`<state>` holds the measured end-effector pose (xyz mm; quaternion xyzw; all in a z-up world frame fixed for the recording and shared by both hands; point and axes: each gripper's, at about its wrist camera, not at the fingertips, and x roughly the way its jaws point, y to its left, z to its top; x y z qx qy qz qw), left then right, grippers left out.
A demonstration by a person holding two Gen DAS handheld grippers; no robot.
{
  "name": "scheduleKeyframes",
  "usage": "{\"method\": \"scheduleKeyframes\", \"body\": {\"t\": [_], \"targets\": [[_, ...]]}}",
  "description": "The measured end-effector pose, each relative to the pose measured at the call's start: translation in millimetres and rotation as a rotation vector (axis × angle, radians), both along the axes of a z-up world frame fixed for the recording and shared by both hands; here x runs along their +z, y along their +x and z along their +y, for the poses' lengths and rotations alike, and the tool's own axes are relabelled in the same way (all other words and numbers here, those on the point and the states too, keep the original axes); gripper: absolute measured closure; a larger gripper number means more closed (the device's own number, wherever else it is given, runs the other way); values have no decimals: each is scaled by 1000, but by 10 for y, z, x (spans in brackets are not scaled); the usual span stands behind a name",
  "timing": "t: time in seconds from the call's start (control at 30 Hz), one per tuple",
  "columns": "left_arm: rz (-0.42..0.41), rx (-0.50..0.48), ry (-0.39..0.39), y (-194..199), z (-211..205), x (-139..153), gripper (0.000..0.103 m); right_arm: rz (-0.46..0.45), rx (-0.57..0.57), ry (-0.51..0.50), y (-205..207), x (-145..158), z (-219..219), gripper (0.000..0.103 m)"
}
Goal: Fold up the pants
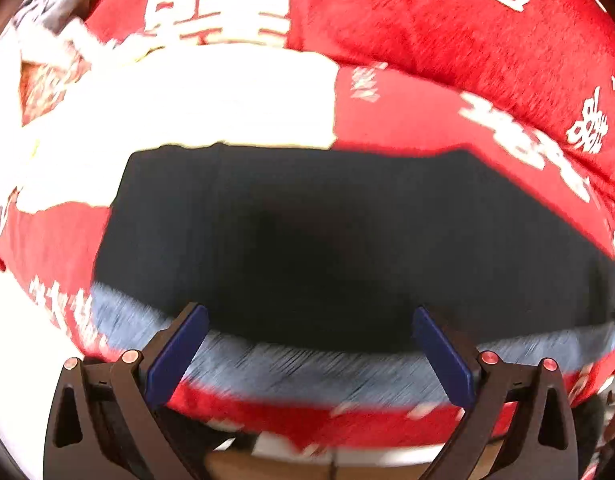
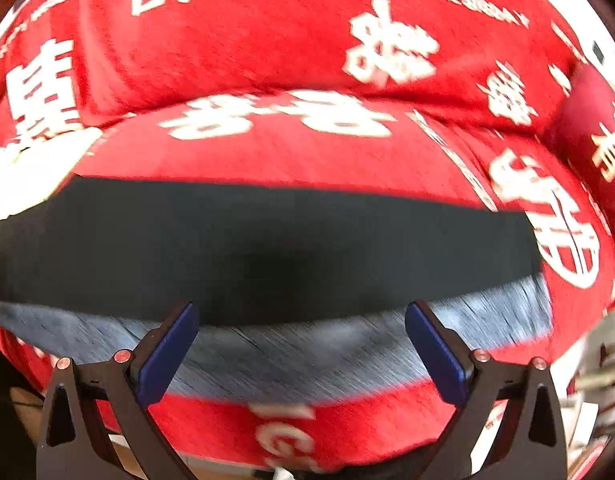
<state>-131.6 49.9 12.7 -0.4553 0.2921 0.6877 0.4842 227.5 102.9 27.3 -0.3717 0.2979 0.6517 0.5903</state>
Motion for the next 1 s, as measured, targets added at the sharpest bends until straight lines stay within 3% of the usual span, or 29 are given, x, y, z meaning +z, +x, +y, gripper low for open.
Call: {"method": "scheduleKeyframes", "body": {"t": [0.2,0.27,0.4,0.5,0.57,0.73,1.0], "targets": [[123,45,-24,489,814,-56,0,2,-6,43,-892,-129,435,0],[213,54,-31,614,942,-99,0,-26,-38,47,-1105,-198,537,0],[350,38,-26,760,1135,-130,0,-73,-75,68,-1294,-285,653,0],[437,52,-64,714,1172,-171,0,-109,-80,24,-1306,-399,736,0],[452,54,-81,609,1219,-237,0,-85,-66,7,-1188,-435,752,0],[472,108,-106,199,1153,-251,0,-127,-118,26,-666,-404,781,0],[512,204,-149,-440,852,-282,0,-197,-288,24,588,-300,811,0]]}}
